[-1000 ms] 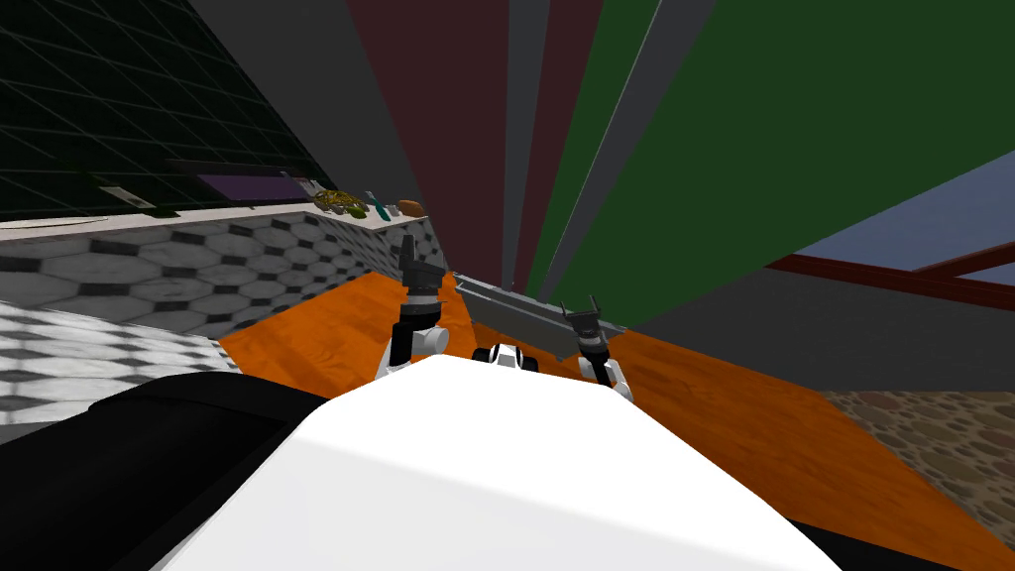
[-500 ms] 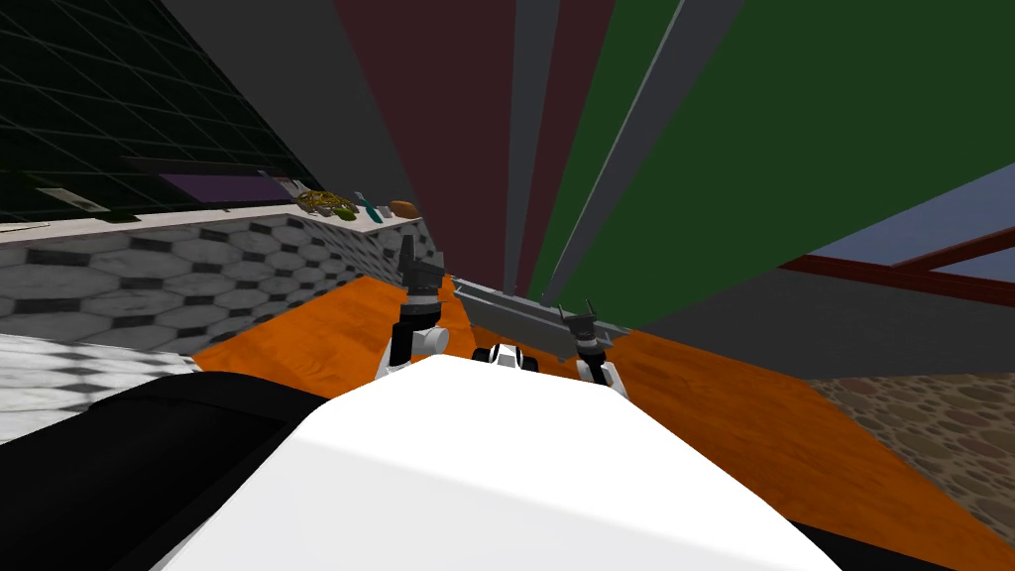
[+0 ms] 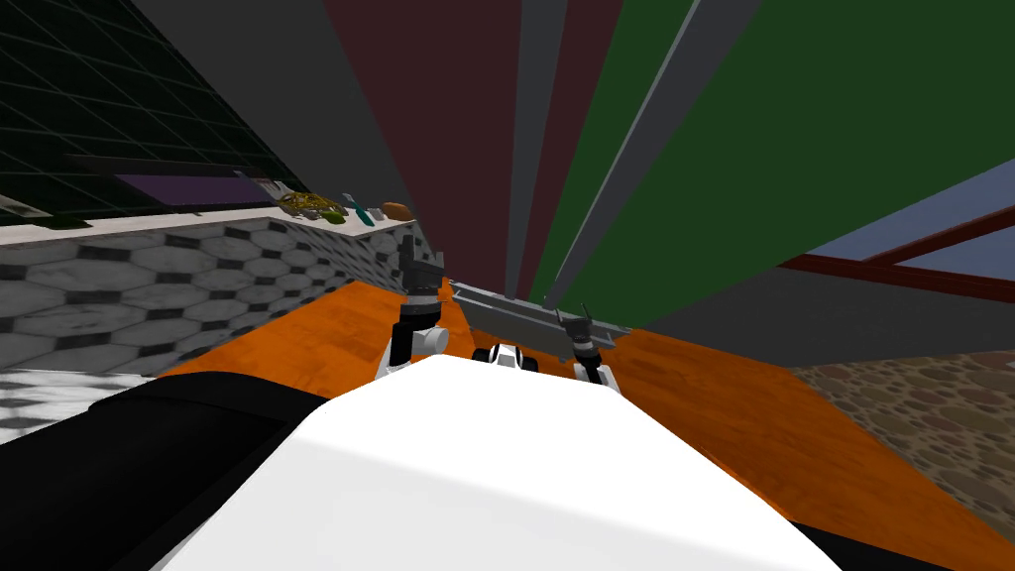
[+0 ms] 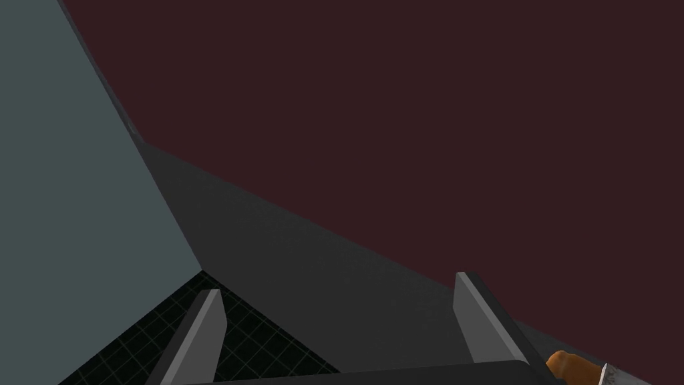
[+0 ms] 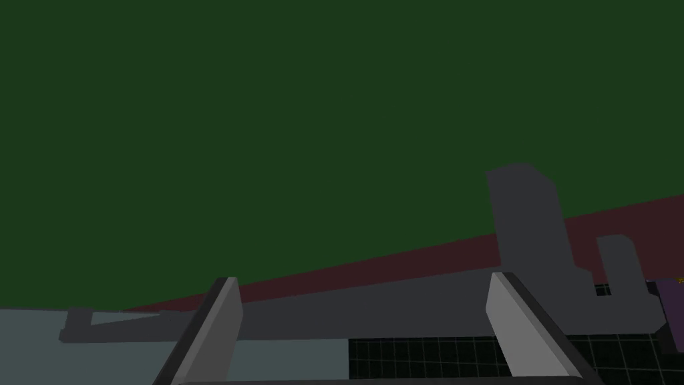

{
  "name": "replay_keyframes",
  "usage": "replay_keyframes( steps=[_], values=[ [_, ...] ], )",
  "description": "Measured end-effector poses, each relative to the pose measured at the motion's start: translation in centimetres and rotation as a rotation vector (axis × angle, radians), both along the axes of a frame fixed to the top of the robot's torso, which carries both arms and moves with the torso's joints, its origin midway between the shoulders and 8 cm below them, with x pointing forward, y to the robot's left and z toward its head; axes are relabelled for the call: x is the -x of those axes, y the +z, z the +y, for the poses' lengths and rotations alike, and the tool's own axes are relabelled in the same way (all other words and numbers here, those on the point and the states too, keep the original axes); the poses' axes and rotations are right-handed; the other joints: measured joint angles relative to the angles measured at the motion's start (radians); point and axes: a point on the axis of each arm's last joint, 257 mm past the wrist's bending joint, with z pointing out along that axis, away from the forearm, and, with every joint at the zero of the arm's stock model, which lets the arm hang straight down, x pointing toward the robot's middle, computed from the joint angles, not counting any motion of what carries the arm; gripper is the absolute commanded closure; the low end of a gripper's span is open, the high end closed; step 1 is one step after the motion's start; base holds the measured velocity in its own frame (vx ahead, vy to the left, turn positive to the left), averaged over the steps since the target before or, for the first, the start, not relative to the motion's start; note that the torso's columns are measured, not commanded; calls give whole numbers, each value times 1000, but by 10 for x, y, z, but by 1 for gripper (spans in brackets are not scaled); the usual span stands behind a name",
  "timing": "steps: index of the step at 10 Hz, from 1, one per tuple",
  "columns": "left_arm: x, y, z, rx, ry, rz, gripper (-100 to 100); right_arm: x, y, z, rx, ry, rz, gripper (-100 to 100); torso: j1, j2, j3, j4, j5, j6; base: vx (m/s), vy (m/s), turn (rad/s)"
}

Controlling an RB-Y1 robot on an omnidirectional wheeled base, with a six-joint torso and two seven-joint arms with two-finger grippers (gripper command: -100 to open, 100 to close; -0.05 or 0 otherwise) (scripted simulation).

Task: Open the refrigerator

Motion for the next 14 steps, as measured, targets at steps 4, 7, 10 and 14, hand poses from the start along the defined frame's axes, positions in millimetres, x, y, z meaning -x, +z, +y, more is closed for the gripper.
replay_keyframes(
  steps=[4,7,10,14],
  values=[
    [0,0,0,0,0,0,0,-1,-19,-2,41,-44,6,-100,4,-7,-4,-4,-1,-4,38,47,-77],
    [0,0,0,0,0,0,0,2,-37,4,62,-72,26,-100,5,-3,-2,-1,1,-1,34,66,-17],
    [0,0,0,0,0,0,0,3,-51,21,45,-96,40,-100,-4,6,3,3,0,3,33,44,-31],
    [0,0,0,0,0,0,0,-12,-38,14,49,-95,39,-100,0,4,2,2,1,3,3,43,-4]
  ],
)
